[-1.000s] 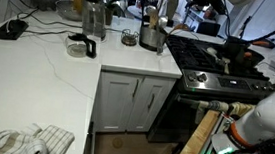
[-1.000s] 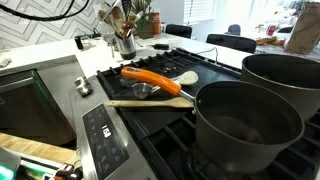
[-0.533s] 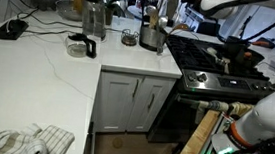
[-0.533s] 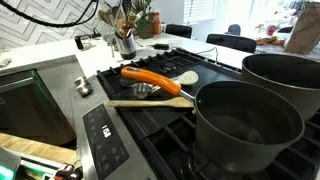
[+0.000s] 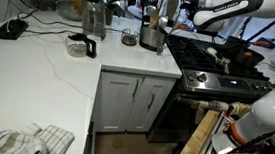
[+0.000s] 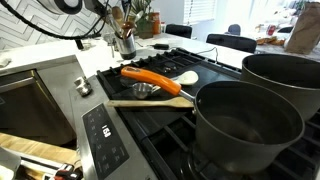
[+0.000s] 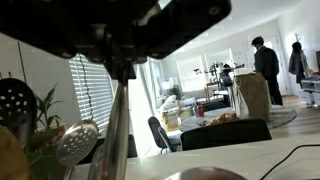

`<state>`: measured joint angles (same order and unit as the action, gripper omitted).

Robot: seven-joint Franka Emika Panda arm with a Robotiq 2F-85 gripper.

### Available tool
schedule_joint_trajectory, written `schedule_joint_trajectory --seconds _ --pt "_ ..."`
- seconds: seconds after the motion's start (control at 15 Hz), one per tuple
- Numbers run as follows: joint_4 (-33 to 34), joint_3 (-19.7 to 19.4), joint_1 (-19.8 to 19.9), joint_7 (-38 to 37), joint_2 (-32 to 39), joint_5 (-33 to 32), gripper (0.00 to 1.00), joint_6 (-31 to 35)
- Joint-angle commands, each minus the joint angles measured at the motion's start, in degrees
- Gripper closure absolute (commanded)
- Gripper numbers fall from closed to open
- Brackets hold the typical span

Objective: Put the silver ladle in the silver holder.

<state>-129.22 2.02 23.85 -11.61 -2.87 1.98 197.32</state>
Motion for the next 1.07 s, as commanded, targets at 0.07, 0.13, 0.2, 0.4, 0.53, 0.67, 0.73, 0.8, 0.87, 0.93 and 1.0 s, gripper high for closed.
schedule_joint_trajectory --seconds 0.07,0.13,0.2,0.4,0.53,0.67,0.73,0.8,0.87,0.93,1.0 --pt "-1.17 2.63 -0.08 5.40 1.48 5.57 0.97 5.29" --pt "-0.89 3.16 -0.33 6.74 2.13 7.25 0.97 6.58" --pt "-0.62 3.69 -0.59 8.11 2.74 9.08 0.97 7.86" --pt "-0.45 5.22 -1.65 12.51 4.19 13.95 0.97 9.86" --pt "-0.15 6.04 -2.43 15.25 5.73 16.79 0.97 11.22" --pt "0.08 6.53 -3.40 17.63 7.02 19.12 0.97 12.06" --pt "0.30 6.72 -3.91 18.78 7.75 20.15 0.97 12.60" --pt "0.49 6.86 -4.39 19.78 8.45 21.03 0.97 13.40" --pt "0.62 6.87 -4.91 20.95 8.94 22.13 0.97 13.45" --pt "0.62 6.86 -5.40 22.13 9.28 23.36 0.97 13.43" --pt "0.73 6.68 -5.93 23.79 9.78 24.79 0.97 13.39"
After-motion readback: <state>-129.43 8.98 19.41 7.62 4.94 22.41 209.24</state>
